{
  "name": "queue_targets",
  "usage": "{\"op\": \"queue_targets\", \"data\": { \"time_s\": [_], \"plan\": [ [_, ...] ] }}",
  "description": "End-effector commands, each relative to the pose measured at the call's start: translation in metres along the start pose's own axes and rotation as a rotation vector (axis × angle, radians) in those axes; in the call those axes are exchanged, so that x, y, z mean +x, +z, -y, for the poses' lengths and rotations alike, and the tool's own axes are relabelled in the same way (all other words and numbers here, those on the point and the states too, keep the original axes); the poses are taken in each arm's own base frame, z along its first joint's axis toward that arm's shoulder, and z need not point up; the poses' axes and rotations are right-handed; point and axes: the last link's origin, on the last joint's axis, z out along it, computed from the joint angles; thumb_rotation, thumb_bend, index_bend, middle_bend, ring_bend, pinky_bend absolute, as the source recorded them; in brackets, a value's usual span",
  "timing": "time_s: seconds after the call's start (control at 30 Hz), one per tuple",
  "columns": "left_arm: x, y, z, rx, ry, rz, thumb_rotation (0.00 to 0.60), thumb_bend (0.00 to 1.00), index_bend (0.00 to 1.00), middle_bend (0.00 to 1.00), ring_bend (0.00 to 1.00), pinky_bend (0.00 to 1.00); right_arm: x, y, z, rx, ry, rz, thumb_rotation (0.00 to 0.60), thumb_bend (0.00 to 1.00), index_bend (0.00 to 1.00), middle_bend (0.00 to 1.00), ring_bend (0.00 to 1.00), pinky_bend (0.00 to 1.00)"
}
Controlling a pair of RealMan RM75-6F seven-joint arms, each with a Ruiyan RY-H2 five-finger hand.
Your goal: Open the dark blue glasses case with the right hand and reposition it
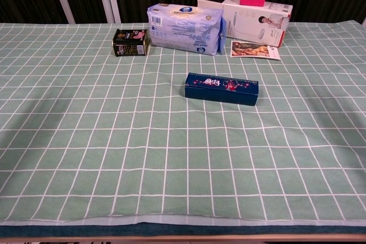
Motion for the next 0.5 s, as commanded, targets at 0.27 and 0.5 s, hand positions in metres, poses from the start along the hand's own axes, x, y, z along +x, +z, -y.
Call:
{"op": "queue_targets", "data": {
  "time_s": [0.27, 0.5],
  "plan": [
    [0.001, 0.002, 0.001, 0.008, -0.015, 0.007, 0.6, 0.01, 0.0, 0.0, 0.0, 0.0, -0.025, 0.066, 0.083, 0.073, 0.041, 0.084, 0.6, 0.15, 0.0, 0.0, 0.0, 0.24],
    [0.002, 0.004, 0.002, 0.014, -0.029, 0.022, 0.6, 0.01, 0.0, 0.0, 0.0, 0.0, -0.033, 0.087, 0.129, 0.066, 0.128, 0.183, 0.6, 0.15, 0.0, 0.0, 0.0, 0.24]
  ]
}}
